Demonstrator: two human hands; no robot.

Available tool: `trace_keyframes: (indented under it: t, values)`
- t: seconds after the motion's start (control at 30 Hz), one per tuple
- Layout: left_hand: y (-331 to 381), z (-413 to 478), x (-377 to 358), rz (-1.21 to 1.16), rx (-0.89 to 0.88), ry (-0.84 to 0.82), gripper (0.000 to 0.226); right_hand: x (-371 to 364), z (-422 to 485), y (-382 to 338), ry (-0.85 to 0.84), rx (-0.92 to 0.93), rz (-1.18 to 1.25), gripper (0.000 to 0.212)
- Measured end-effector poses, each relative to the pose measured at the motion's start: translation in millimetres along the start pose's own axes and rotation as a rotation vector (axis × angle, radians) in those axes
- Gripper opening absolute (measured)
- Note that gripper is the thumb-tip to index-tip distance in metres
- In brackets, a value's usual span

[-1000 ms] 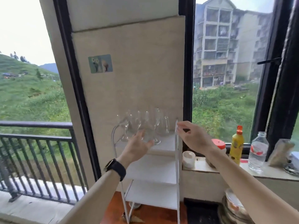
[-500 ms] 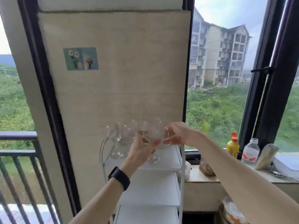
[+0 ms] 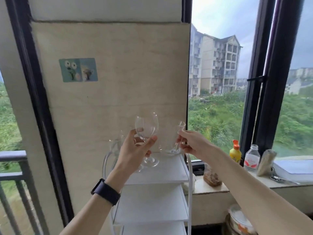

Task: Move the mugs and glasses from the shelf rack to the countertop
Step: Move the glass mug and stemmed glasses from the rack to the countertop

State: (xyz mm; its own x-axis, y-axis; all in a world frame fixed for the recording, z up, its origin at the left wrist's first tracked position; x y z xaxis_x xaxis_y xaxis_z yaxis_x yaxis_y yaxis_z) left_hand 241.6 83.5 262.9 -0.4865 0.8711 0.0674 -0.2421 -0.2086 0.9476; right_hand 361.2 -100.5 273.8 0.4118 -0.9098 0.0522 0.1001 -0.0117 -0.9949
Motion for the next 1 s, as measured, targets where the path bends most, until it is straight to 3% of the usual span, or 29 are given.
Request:
trace_keyframes:
  t: [0.1,0.2,0.5,1.0]
  values:
    - [13,2,-11,0.019,-0.034,-0.022,0.070,24,-25,-19,0.049,0.101,0.100,0.024]
    - [32,-2,-35,0.040,-0.082,-0.089,0.064,61,-62,-34,0.142,0.179,0.094,0.028]
    - [76,-85,-199,-0.001,-0.194,-0.497,0.075,210,-258,-4,0.535,0.196,-0.014,0.034]
    - [68,-492,-523,-0.192,0.066,-1.273,0.044,388,-745,89,1.187,-0.079,-0.165,0.040]
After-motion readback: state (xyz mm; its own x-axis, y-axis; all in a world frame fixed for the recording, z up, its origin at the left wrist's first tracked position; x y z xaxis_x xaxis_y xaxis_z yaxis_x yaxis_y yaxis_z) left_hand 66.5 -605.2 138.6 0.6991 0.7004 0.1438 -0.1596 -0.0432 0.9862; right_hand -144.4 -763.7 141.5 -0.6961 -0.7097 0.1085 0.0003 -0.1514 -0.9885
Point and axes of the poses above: each hand's wrist, its own z-axis towards the middle knuckle, its own x-axis out of the back of the hand, y = z × x, the point moved 2 cm from there along z, towards the middle knuckle, and after that the axes turned 4 degrees about x, right-handed, at the moved point
